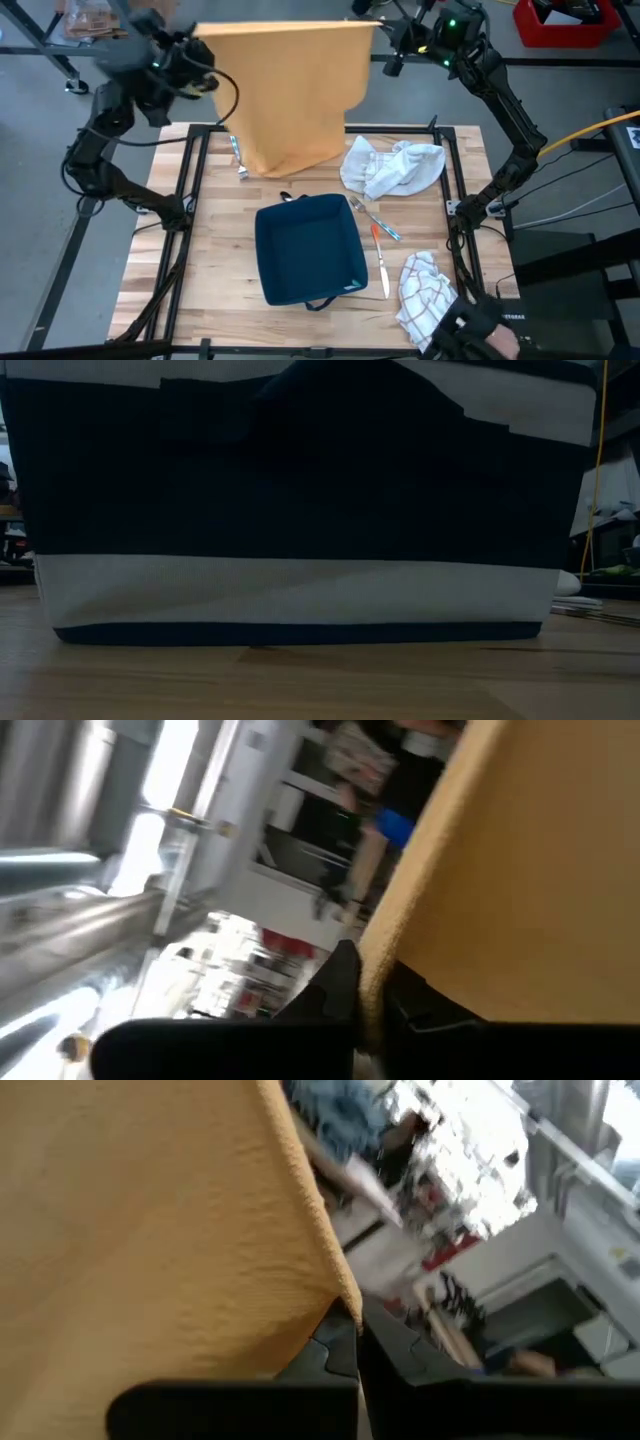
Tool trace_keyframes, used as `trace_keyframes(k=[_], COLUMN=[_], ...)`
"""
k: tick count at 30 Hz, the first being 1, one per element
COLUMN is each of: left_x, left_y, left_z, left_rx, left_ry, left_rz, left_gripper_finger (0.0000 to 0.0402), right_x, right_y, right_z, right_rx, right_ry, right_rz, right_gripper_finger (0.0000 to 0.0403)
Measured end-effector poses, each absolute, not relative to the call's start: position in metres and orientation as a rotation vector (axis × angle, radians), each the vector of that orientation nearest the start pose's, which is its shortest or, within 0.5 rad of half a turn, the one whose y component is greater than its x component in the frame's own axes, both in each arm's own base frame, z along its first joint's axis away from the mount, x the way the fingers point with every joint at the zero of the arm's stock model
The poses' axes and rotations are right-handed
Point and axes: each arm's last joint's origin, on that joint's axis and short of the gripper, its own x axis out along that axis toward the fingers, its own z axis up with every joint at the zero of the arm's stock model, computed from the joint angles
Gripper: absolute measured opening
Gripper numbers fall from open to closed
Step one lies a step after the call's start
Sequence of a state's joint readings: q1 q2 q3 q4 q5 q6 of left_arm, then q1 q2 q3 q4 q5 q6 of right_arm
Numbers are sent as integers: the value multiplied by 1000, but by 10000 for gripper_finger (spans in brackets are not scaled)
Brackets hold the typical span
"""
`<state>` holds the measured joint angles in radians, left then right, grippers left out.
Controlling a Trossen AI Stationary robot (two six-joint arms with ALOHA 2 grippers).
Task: Fold towel
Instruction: Fold the yellow towel
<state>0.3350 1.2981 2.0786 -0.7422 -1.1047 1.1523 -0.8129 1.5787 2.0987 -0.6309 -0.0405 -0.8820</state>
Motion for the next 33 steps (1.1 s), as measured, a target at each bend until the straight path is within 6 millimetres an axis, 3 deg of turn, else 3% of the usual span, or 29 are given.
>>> trace_keyframes(k=[8,16,23,26,33], left_x=[142,142,143,144,139], left_y=[61,39,23,21,27], left_z=[542,536,541,549,583], left_rx=[710,604,609,686,797], left_ry=[795,681,592,579,513], left_rz=[1136,961,879,947,1151], left_gripper_finger=[0,0,0,0,0], right_x=[212,210,198,193,192], right_y=[-209,-181,-143,-134,-139], right_z=[515,508,525,536,565], right_rx=[-688,-570,-561,-601,-751], right_ry=[561,638,544,481,240], right_rz=[-603,-481,-448,-496,-652], right_gripper_finger=[1,1,1,1,1])
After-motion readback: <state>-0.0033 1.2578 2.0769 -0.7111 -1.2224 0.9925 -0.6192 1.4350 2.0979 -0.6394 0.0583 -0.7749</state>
